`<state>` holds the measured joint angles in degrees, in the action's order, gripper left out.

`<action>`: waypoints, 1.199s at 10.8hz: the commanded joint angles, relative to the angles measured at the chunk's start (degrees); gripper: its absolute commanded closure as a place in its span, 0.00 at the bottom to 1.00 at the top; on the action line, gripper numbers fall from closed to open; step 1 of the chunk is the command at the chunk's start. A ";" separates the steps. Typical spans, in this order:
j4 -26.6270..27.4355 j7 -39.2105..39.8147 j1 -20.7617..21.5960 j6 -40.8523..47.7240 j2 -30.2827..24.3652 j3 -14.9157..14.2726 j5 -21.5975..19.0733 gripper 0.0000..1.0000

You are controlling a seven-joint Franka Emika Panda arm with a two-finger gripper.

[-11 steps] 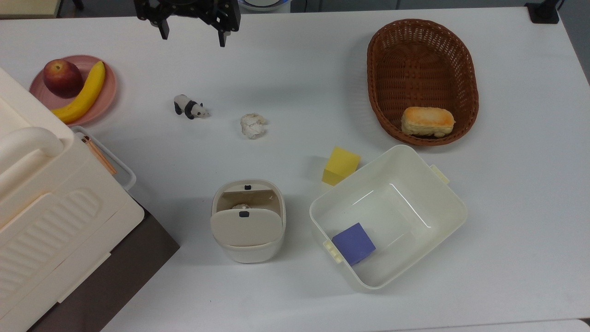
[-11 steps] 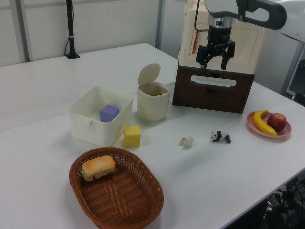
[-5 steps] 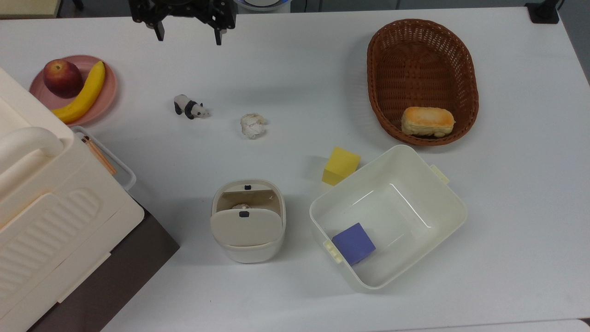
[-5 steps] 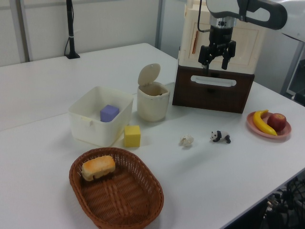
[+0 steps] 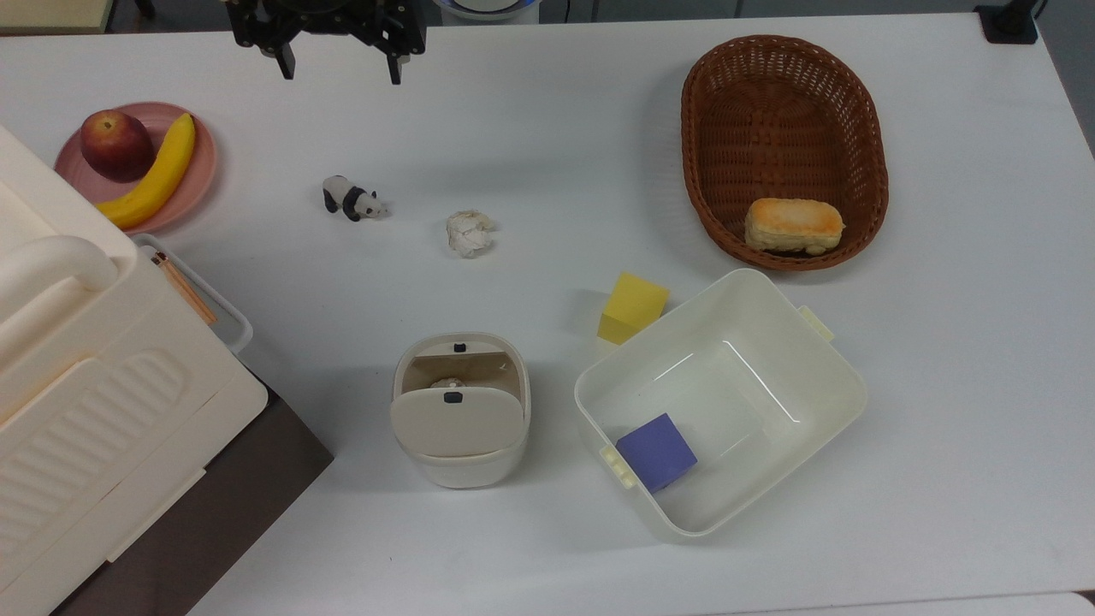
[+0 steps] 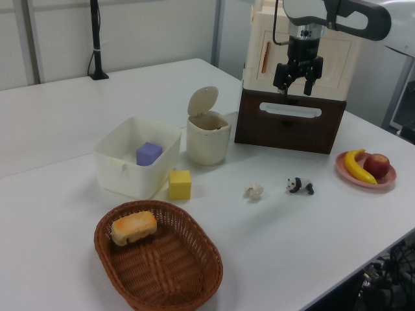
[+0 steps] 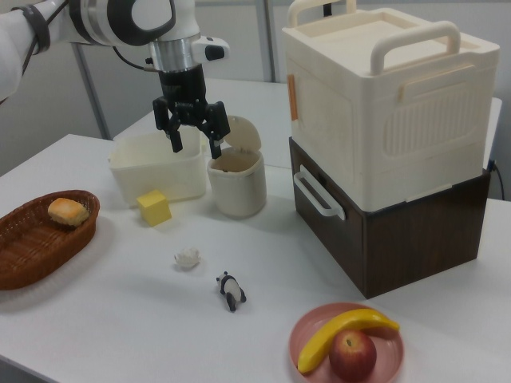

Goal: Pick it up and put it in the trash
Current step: 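Lower the gripper onto the white crumpled tissue and close it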

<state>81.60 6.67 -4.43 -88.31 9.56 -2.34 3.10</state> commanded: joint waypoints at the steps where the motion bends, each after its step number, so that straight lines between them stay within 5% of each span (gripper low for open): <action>1: 0.75 5.08 0.12 0.24 0.01 -0.56 -1.08 0.00; 6: 6.98 14.58 0.30 -6.78 3.61 -0.48 -0.28 0.00; 13: 19.03 14.26 2.93 -19.44 8.18 0.14 3.32 0.02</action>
<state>97.21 20.88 -3.68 -104.70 17.55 -1.93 5.37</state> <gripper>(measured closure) 0.022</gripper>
